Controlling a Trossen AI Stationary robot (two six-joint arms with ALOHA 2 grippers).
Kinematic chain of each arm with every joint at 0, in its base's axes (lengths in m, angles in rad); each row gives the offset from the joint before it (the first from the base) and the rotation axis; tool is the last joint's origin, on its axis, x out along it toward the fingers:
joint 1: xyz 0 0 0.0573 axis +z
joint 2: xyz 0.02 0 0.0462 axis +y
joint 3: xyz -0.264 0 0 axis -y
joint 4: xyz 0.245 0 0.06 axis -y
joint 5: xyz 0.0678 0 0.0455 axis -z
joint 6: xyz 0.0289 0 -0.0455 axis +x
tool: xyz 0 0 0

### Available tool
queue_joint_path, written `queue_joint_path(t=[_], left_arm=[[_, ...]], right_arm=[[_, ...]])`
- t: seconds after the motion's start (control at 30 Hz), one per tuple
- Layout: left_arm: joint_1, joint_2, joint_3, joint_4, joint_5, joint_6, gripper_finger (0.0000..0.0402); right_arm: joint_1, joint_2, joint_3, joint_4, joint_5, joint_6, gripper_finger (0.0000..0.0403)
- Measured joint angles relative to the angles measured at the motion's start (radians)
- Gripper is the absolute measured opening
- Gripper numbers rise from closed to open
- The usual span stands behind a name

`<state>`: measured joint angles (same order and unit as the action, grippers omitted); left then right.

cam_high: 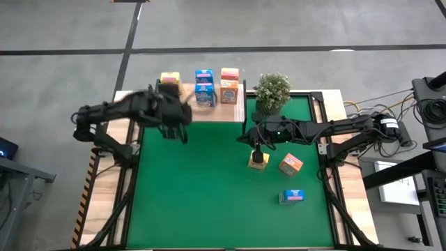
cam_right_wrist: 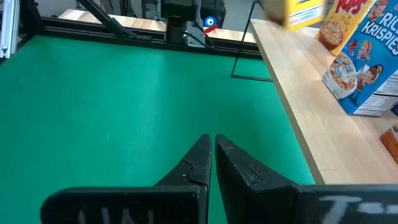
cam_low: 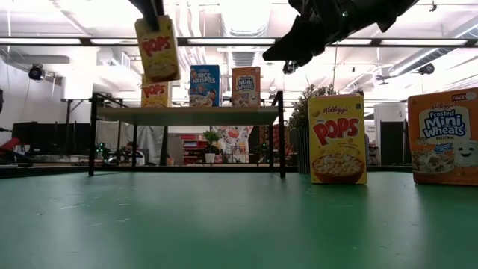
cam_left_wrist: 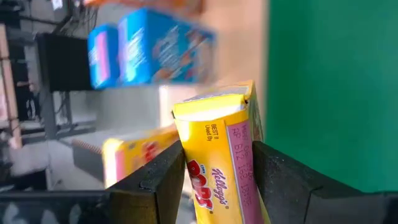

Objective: Stack cereal on shelf
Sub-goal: Put the bottom yellow cereal box on the shelf

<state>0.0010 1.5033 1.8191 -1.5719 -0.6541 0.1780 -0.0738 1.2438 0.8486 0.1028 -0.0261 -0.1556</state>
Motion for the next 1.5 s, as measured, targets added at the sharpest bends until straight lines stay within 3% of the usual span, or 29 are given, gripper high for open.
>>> queue_joint_path(t=[0.17, 0.37, 0.53, 1.07, 1.5], left_arm=[[0.178, -0.039, 0.000, 0.000, 0.011, 0.189, 0.0165], [0.378, -0.047, -0.001, 0.000, 0.223, 0.305, 0.0164], [0.483, -0.029, -0.001, 0.024, 0.253, 0.433, 0.0162], [0.579, 0.018, -0.002, 0.092, 0.408, 0.578, 0.0162], [0.626, 0.027, -0.002, 0.091, 0.411, 0.577, 0.0161]], right_arm=[[0.000, -0.008, 0.000, 0.005, 0.000, -0.026, 0.0012], [0.000, -0.024, 0.000, 0.008, 0.000, -0.050, 0.0012], [-0.001, -0.027, 0.001, 0.007, 0.000, -0.092, 0.0012], [-0.010, -0.027, 0.013, 0.016, 0.000, -0.159, 0.0012], [-0.019, -0.027, 0.013, 0.009, 0.000, -0.159, 0.0012]])
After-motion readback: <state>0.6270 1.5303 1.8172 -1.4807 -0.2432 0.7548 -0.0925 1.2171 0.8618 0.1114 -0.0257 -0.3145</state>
